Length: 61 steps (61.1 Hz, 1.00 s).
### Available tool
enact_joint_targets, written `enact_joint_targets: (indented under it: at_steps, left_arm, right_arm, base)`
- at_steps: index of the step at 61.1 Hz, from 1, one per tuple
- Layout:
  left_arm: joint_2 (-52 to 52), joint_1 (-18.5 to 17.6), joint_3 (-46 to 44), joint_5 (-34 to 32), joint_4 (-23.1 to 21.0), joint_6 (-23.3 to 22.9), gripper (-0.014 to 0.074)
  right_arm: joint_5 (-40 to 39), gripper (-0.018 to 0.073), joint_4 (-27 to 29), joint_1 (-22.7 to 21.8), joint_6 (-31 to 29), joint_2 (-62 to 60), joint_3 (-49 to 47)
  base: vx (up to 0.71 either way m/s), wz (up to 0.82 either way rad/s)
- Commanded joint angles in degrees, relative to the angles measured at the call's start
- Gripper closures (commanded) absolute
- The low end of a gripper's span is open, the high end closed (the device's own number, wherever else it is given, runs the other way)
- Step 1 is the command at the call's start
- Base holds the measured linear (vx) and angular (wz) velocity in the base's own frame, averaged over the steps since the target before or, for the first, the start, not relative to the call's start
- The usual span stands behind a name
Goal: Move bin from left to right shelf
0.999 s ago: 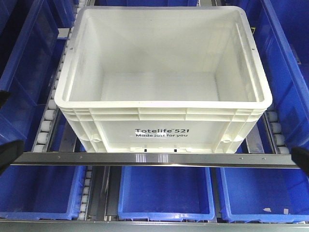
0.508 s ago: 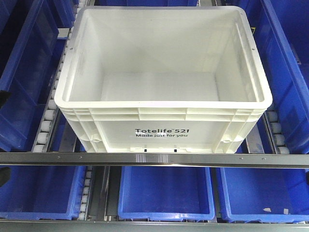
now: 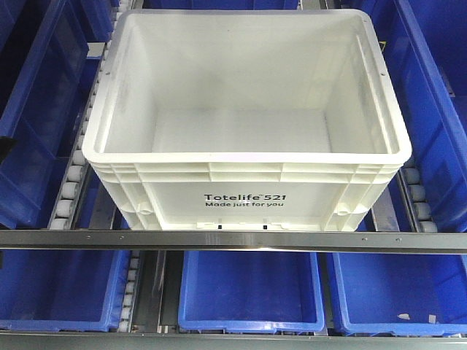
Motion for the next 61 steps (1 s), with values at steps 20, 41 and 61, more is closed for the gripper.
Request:
enact_joint_targets:
  at_steps: [20, 41, 61]
  left_arm:
    - [-10.5, 8.3, 7.6, -19.4, 2.7, 1.4, 0.0605]
    - [-22.2, 15.9, 26.1, -44.0, 2.5, 1.1, 0.0605]
    - [-24.7, 15.8, 29.4, -47.1, 2.6, 0.9, 0.0605]
  right_arm:
    - [-3.0, 0.0567, -0.4, 0.0, -0.6, 0.4, -1.3]
    - [-2.8, 0.0566, -0.4, 0.0, -0.6, 0.4, -1.3]
    - [-2.7, 0.0566, -0.4, 0.0, -0.6, 0.4, -1.3]
  base:
    - [0.00, 0.00]
    - [0.00, 0.00]
    - [0.00, 0.00]
